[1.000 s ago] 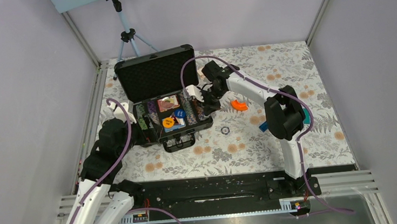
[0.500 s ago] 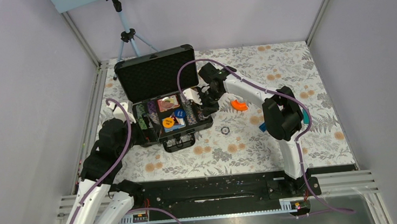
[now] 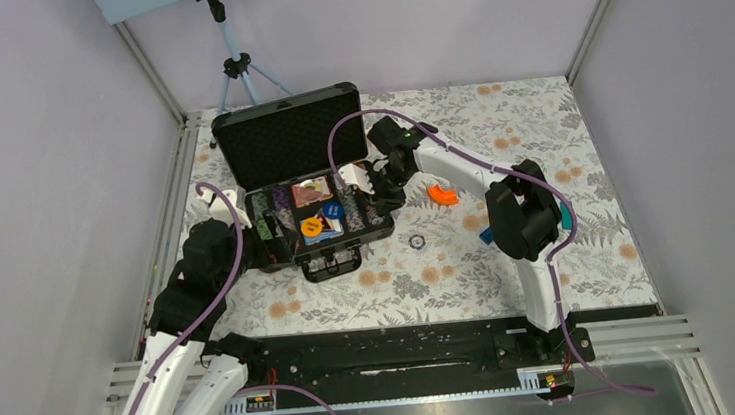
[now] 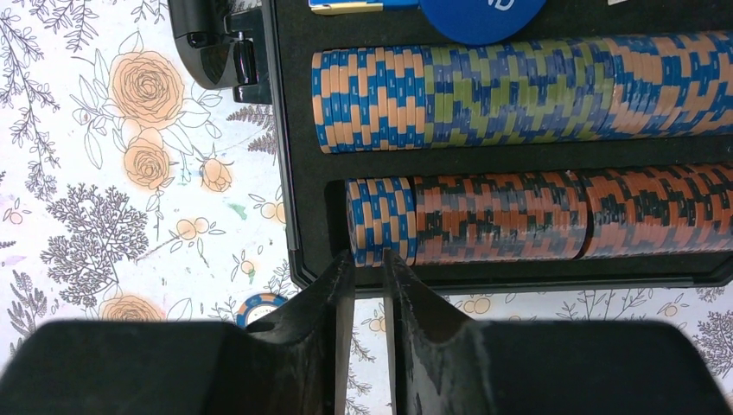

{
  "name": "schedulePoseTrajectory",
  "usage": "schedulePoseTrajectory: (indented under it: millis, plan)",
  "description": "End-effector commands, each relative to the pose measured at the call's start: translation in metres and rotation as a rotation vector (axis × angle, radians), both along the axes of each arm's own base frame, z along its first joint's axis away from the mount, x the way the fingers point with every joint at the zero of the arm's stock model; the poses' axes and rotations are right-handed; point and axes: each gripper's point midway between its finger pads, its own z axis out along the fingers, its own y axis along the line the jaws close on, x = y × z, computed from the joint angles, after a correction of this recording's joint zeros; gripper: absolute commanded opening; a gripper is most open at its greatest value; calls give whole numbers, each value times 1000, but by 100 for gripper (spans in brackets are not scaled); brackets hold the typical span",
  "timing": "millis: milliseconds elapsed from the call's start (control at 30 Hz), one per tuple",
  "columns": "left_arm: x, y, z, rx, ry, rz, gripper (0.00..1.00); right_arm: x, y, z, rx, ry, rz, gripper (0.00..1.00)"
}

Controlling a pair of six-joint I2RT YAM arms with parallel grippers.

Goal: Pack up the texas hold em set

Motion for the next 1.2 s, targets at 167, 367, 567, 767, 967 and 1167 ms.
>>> schedulePoseTrajectory:
  millis: [167,367,567,767,967,1167]
  plan:
    - [6,3,9,3,-45,18,96,-2,21,52,184,-93,-10,25]
    - [6,5,11,2,-57,24,96,5,32,98,435,-108,-201,24]
    - [5,5,12,-1,-61,24,96,21,20,120,673,-95,-627,25]
    - [5,4,11,-2,-60,21,96,9,-8,141,774,58,-973,30]
    - [5,4,12,-3,-59,22,96,-5,-59,126,585,97,-1293,46]
    - [6,5,11,0,-59,30,96,-5,-132,108,282,-100,-1573,99]
